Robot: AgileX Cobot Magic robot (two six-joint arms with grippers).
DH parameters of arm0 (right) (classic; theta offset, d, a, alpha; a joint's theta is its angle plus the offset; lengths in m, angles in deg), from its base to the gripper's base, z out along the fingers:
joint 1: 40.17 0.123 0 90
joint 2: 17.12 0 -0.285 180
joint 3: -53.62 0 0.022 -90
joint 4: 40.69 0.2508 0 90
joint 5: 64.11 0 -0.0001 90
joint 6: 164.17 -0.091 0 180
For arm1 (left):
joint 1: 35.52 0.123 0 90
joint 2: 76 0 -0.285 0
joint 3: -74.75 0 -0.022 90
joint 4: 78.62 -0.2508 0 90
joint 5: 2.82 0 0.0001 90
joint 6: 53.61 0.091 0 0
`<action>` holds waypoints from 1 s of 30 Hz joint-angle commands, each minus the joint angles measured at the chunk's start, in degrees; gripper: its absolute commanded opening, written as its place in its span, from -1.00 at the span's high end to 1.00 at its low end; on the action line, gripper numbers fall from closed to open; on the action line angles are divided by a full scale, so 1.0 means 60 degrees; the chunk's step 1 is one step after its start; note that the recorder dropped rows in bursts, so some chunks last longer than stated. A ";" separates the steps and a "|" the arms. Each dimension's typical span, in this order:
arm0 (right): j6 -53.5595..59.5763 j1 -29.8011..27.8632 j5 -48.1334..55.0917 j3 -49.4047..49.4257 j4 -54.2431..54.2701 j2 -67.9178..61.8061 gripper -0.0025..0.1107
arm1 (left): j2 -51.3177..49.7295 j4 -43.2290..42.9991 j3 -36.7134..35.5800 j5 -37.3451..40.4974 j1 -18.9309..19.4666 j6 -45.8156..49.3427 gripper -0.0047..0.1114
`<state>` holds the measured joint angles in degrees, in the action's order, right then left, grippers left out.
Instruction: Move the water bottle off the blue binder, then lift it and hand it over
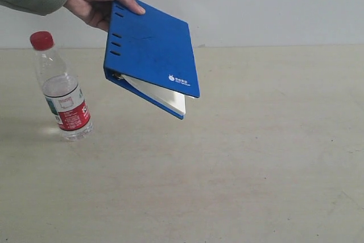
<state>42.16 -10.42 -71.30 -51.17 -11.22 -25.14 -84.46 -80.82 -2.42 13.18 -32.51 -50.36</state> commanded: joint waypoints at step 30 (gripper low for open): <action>-0.0051 0.0018 -0.0005 0.0020 0.0027 0.0039 0.96 | 0.0049 -0.0026 -0.0006 0.0227 0.0228 0.0031 0.84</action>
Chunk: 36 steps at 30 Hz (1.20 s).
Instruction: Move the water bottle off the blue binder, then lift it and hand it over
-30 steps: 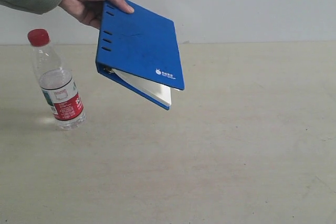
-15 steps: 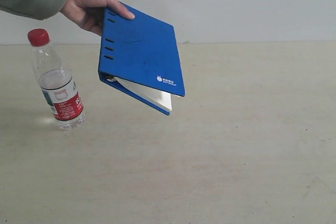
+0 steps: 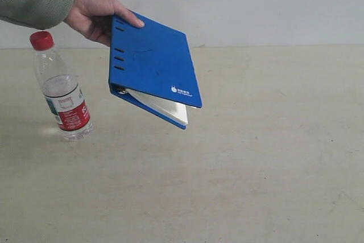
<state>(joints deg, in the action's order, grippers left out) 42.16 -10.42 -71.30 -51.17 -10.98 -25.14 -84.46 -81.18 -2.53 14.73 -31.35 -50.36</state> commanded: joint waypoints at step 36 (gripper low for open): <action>-0.4542 -0.3147 0.3079 0.0335 -0.6502 0.0039 0.96 | 0.0049 0.0033 0.0011 -0.0046 0.0034 0.0031 0.84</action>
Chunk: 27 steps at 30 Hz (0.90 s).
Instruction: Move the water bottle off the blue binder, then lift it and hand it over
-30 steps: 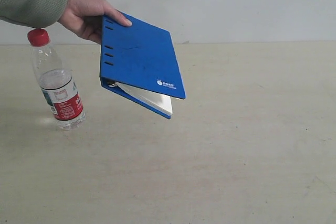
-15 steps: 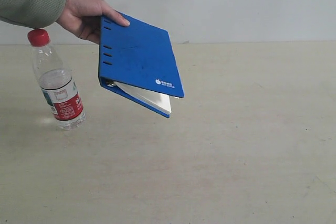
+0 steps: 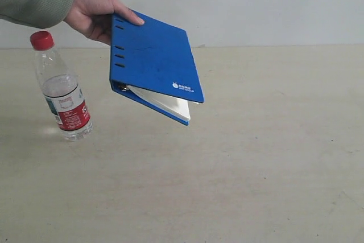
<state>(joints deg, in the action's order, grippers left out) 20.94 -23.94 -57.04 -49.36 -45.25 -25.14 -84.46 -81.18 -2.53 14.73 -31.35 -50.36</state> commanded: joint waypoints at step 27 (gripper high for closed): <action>-0.1702 -0.2616 0.2016 0.0032 -0.0445 0.0039 0.96 | 0.0049 0.0033 0.0011 -0.0068 0.0034 0.0031 0.84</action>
